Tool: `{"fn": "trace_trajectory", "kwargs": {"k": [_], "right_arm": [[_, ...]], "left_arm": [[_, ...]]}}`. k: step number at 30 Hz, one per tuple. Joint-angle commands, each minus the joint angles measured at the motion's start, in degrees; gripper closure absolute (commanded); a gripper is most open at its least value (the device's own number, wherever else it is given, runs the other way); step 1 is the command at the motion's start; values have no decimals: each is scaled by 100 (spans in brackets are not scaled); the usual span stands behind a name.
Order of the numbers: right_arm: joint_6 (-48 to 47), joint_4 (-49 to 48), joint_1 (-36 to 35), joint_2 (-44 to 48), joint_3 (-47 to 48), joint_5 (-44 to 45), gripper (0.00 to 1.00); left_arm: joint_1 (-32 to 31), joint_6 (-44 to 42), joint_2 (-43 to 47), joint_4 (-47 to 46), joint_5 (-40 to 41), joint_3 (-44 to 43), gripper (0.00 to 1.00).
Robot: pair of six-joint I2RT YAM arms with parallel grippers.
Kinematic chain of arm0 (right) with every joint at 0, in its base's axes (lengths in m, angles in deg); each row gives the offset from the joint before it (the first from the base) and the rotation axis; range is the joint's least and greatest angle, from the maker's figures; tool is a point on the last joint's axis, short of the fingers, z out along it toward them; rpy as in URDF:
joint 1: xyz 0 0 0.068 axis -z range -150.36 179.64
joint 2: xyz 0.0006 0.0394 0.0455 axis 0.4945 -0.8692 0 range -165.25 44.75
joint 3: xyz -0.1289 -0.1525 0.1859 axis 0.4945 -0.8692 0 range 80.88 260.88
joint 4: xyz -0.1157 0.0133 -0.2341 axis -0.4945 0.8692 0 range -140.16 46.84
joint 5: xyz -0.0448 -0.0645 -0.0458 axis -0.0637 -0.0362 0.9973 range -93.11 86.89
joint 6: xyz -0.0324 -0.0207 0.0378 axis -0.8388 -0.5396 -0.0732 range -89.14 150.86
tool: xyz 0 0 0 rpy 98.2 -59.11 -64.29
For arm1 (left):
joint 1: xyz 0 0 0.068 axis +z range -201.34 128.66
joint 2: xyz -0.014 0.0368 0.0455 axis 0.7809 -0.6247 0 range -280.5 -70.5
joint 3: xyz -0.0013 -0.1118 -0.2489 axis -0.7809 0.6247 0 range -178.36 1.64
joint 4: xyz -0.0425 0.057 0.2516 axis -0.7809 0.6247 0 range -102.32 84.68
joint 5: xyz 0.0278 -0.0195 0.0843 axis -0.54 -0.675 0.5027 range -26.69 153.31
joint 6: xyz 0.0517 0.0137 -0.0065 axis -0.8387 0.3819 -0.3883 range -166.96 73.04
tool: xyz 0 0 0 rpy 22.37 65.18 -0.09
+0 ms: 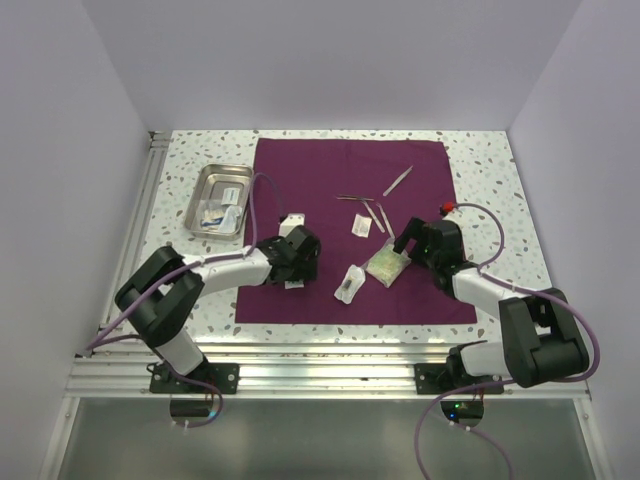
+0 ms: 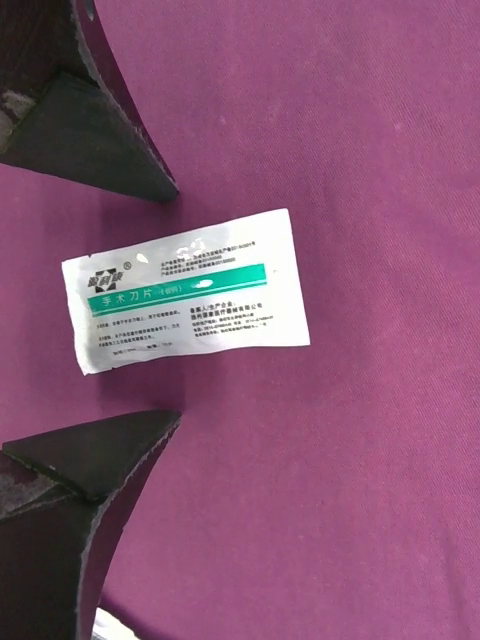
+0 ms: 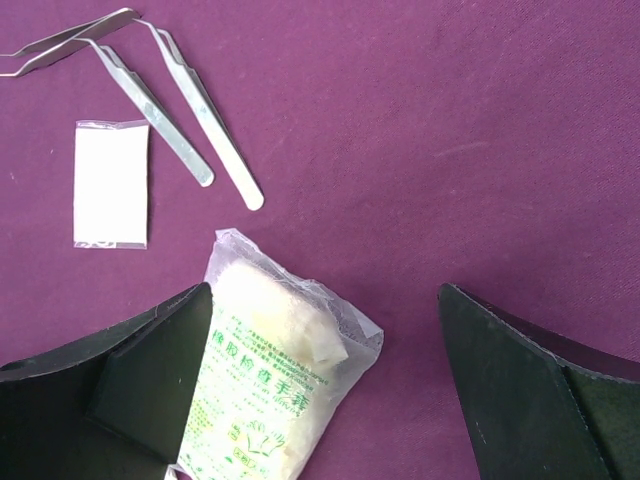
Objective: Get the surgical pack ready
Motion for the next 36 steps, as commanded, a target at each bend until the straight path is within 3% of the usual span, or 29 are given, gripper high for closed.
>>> {"fn": "trace_trajectory", "kwargs": {"k": [1, 15, 19, 36], "right_arm": [[64, -123, -23, 101, 149, -83, 2], [64, -70, -23, 145, 150, -74, 2], [72, -70, -32, 128, 167, -83, 2], [55, -70, -23, 224, 123, -13, 2]], "left_arm": [[-77, 138, -211, 242, 208, -308, 13], [-183, 32, -448, 462, 340, -414, 38], [-183, -12, -431, 489, 375, -327, 50], [-157, -363, 228, 708, 410, -353, 59]]}}
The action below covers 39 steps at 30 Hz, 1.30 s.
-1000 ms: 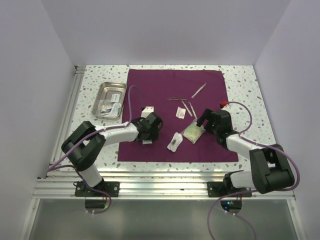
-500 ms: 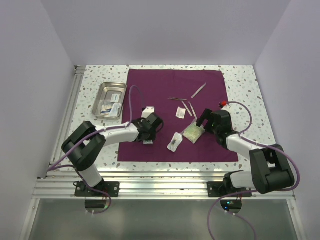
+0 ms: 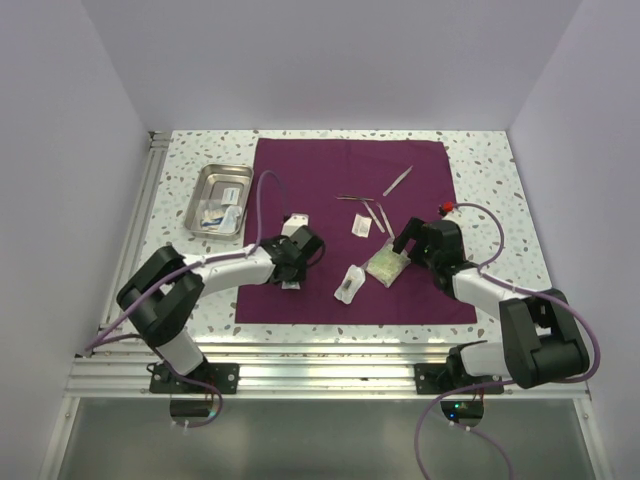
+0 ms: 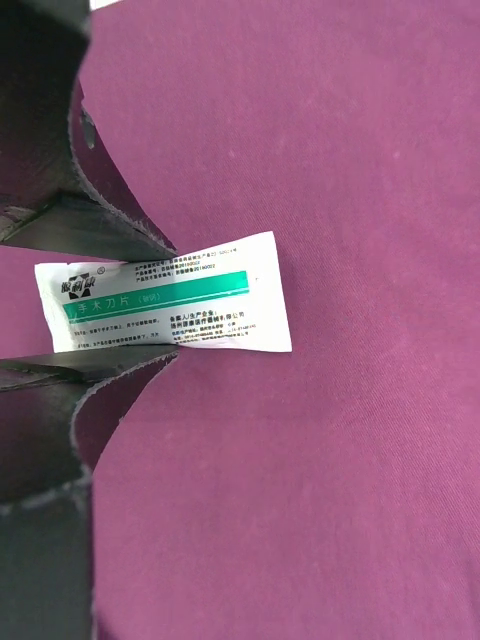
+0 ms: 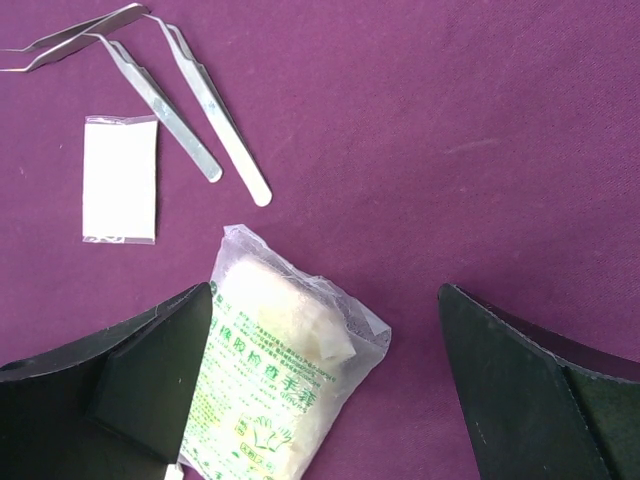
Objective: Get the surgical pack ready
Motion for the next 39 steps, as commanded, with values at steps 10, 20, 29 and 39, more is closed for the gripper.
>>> {"fn": "trace_trajectory", "kwargs": {"k": [10, 20, 29, 39], "right_arm": [[46, -46, -32, 231, 97, 141, 2], [55, -37, -23, 310, 53, 255, 2], [64, -81, -23, 231, 35, 246, 2], [64, -90, -24, 222, 35, 264, 2]], "left_arm": [[1139, -726, 952, 197, -365, -360, 58], [2941, -1359, 531, 136, -1156, -1687, 58], [4005, -1623, -637, 382, -1200, -2962, 58], [4454, -1694, -1517, 267, -1561, -3349, 44]]}}
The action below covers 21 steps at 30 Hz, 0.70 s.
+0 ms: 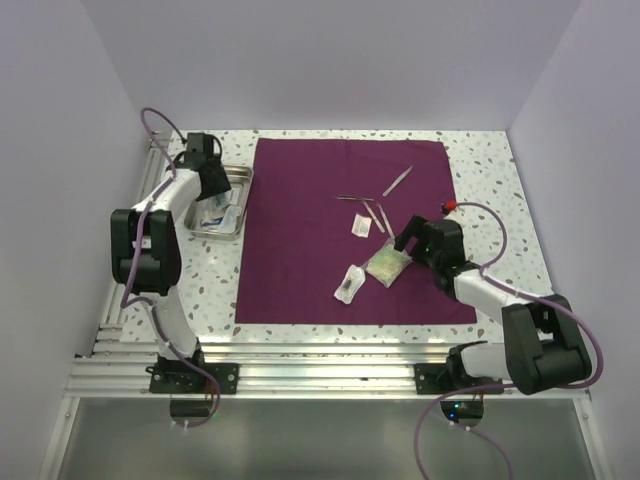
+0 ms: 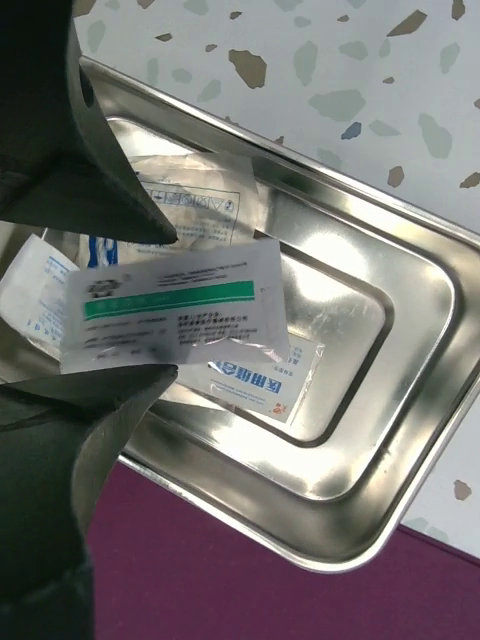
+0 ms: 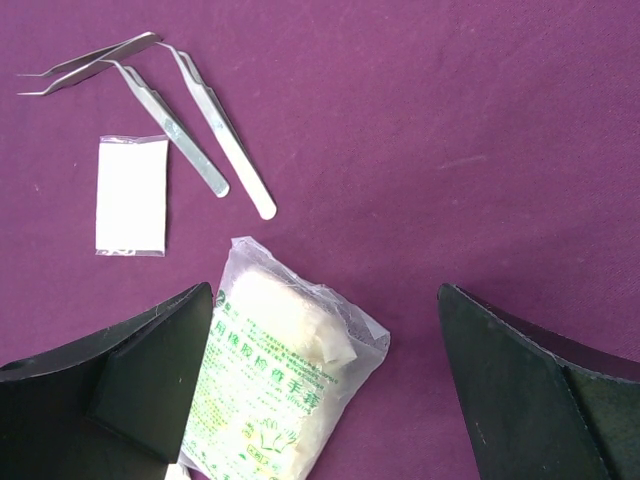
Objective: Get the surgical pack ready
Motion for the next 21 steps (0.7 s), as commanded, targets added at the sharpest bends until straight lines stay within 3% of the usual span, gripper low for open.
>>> {"fn": "trace_trajectory", "kwargs": {"k": [1, 7, 12, 16, 21], "right_arm": [[57, -98, -23, 32, 37, 126, 2], [40, -98, -23, 49, 11, 161, 2], [48, -133, -32, 58, 2, 126, 2], [66, -160, -41, 50, -7, 91, 2], [49, -151, -32, 49, 2, 38, 2]], "left_arm": [[-13, -179, -110, -14, -79, -320, 42], [-22, -258, 39, -6, -131, -276, 26], [-162, -399, 688, -338, -290, 276, 4], [-531, -460, 1068, -498, -211, 585, 1], [-1506, -811, 1366, -444, -210, 795, 0]]}}
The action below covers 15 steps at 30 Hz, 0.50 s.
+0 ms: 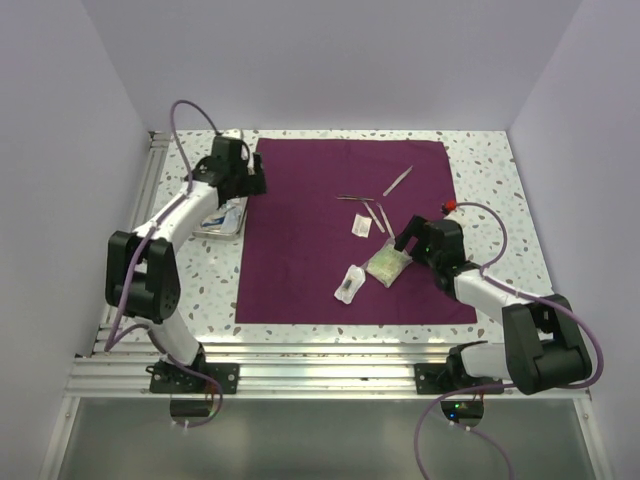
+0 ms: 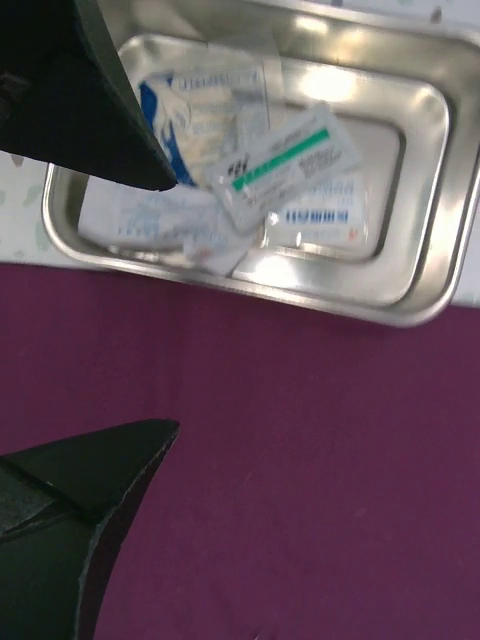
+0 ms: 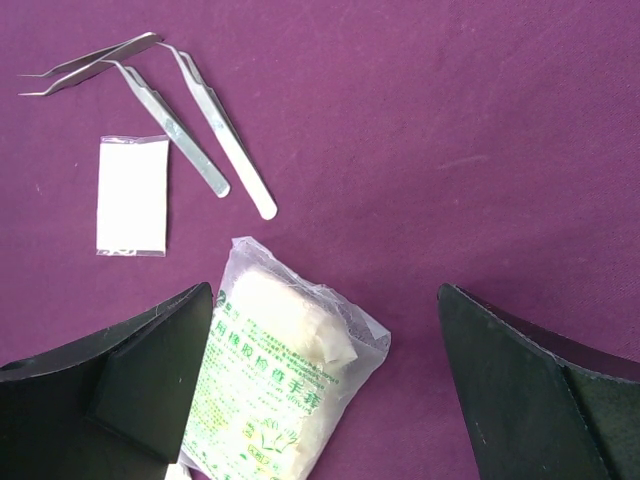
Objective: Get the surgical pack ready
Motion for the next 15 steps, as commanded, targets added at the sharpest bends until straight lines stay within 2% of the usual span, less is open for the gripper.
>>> {"fn": "trace_trajectory", "kwargs": {"k": [1, 3, 5, 10, 15], "right_arm": [[27, -155, -41, 50, 4, 12, 2], [9, -164, -41, 67, -4, 3, 2], [0, -164, -41, 67, 4, 3, 2], [0, -182, -50, 111, -13, -23, 2], [0, -147, -41, 164, -39, -14, 2]], "left_arm": [[-724, -420, 420, -294, -110, 289, 0], [-1216, -534, 630, -521, -346, 578, 0], [-1418, -631, 711, -549, -487, 711, 0], [-2227, -1062, 702, -470, -752, 685, 2], [-3150, -1150, 387, -409, -910, 606, 19]]}}
